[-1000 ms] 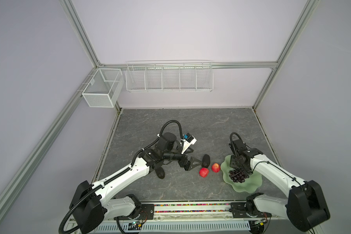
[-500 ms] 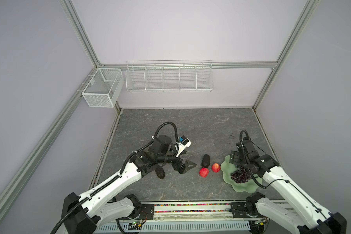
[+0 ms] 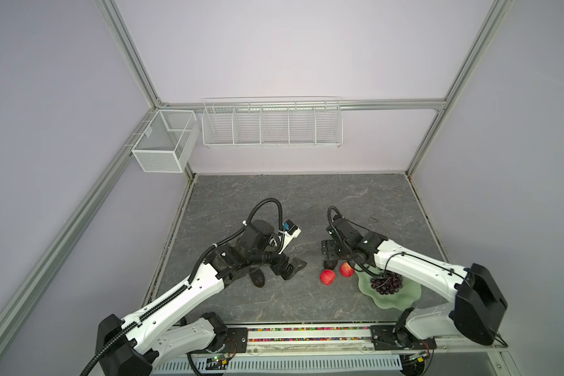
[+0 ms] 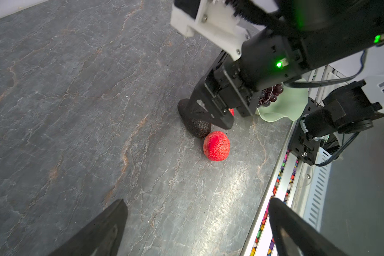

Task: Place and organize the fake fruits in the fruit bowl
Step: 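Move the right gripper to the dark avocado beside the apples and grasp it, then lift the avocado and lower it into the bowl beside the grapes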

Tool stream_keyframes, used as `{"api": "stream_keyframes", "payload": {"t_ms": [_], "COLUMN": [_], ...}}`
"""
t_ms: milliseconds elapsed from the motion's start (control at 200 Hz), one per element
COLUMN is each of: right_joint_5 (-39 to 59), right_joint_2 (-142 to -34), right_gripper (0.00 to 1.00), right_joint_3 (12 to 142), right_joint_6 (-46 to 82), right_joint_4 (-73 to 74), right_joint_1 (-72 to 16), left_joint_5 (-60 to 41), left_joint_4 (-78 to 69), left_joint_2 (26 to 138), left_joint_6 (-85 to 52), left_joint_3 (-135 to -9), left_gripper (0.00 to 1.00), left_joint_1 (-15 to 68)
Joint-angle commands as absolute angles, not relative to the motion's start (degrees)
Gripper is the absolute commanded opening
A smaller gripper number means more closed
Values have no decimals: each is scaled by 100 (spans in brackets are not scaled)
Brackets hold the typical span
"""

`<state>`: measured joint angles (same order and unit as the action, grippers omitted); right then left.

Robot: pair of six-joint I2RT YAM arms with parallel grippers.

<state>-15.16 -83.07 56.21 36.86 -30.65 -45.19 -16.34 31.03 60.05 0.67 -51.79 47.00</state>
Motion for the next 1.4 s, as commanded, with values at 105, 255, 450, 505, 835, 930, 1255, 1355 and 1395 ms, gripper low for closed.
{"api": "stream_keyframes", "payload": {"t_ms": [105,255,450,505,835,930,1255,1355,1395], "right_joint_5": [-1678,-1573,-1652,-1644,-1556,-1549,-1423,-1401,-1402], "right_joint_2": [-8846,-9146,-9217,-9229,-9436,-9442,-9752,-9841,-9861], "right_gripper": [80,74,74,74,69,68,56,51,47], "right_joint_3": [6027,6129,5909,5884,5766,5723,5722,5778,5814], "right_joint_6": [4175,4349,4614,4621,4697,4702,4676,4656,4640], "right_joint_4": [-3214,-3388,-3447,-3447,-3423,-3377,-3136,-3086,-3073], "right_joint_1": [-4535,-4570,-4630,-4623,-4623,-4623,-4630,-4624,-4627], "left_joint_5": [-1287,-1340,-1381,-1382,-1404,-1422,-1410,-1397,-1383], "left_joint_4": [3244,3156,3112,3103,3068,3050,3055,3055,3059], "left_joint_2": [5614,5538,5428,5440,5447,5466,5475,5480,5478], "left_joint_6": [345,334,363,371,349,348,347,357,364], "left_joint_3": [-5019,-5041,-4967,-4969,-4983,-4986,-4999,-4997,-4993], "left_gripper": [99,99,99,99,99,99,99,99,99], "left_joint_1": [4697,4684,4675,4667,4661,4656,4649,4647,4649]}}
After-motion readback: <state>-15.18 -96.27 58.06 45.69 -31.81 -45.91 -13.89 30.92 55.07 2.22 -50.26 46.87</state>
